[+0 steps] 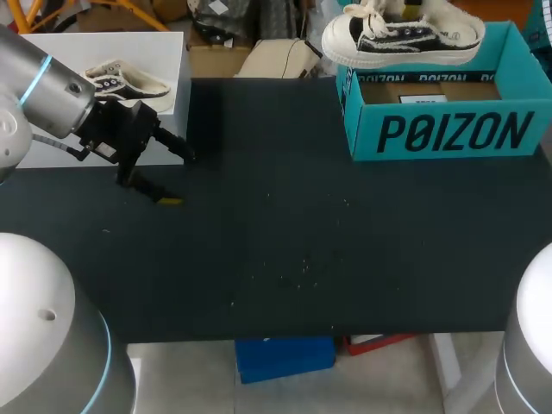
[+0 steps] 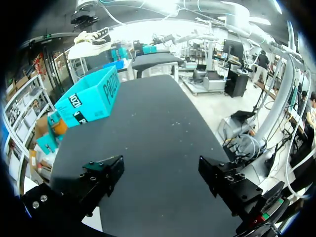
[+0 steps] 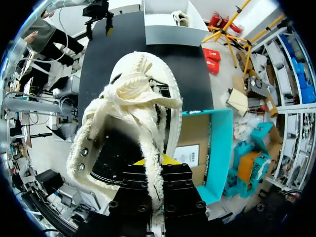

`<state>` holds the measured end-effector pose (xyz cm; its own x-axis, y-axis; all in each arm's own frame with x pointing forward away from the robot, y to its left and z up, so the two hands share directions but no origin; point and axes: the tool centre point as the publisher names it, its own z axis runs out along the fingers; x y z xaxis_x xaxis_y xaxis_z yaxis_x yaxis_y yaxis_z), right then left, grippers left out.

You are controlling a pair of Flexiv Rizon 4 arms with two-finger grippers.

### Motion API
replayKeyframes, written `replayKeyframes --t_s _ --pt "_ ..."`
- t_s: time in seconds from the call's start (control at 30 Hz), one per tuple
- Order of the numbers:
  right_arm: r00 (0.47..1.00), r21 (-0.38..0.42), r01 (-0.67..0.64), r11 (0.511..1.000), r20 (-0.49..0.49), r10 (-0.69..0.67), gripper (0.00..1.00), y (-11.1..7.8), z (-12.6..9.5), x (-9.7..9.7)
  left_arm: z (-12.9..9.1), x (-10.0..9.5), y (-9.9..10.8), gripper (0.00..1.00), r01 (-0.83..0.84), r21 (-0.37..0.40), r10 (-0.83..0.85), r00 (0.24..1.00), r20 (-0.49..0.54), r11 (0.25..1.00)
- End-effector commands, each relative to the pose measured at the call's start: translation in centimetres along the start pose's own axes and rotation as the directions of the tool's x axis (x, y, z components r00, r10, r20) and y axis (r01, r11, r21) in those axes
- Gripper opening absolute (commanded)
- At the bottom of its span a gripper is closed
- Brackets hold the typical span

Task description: Take the shoe out of the shoebox, open the shoe tongue, remove and reinsert the insole, then place the shoe into the shoebox

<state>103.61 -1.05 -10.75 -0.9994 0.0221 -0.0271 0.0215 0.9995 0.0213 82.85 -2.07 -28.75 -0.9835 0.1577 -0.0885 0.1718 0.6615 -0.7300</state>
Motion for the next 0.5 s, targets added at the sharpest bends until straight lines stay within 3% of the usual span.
replayKeyframes --t_s 0.03,0.23,0.37,0.5 --pt "0.925 0.001 0.377 0.926 -0.049 -0.377 0.0 0.0 -0.3 -0.3 0.1 0.1 0.0 1.0 0.0 -0.003 0.0 1.0 0.003 1.0" --pt "0.925 0.001 0.377 0.926 -0.049 -0.377 0.0 0.0 -0.3 -0.3 0.1 0.1 0.0 1.0 0.0 -0.003 0.0 1.0 0.003 1.0" --pt "0.975 0.066 0.221 0.973 -0.051 -0.218 0.0 0.6 0.2 -2.9 0.1 0.1 0.0 1.0 0.0 -0.003 0.0 1.0 0.003 1.0" --pt "0.994 0.124 0.098 0.987 -0.061 -0.091 0.0 0.6 1.0 -5.4 0.1 0.1 0.0 1.0 0.0 -0.003 0.0 1.0 0.003 1.0"
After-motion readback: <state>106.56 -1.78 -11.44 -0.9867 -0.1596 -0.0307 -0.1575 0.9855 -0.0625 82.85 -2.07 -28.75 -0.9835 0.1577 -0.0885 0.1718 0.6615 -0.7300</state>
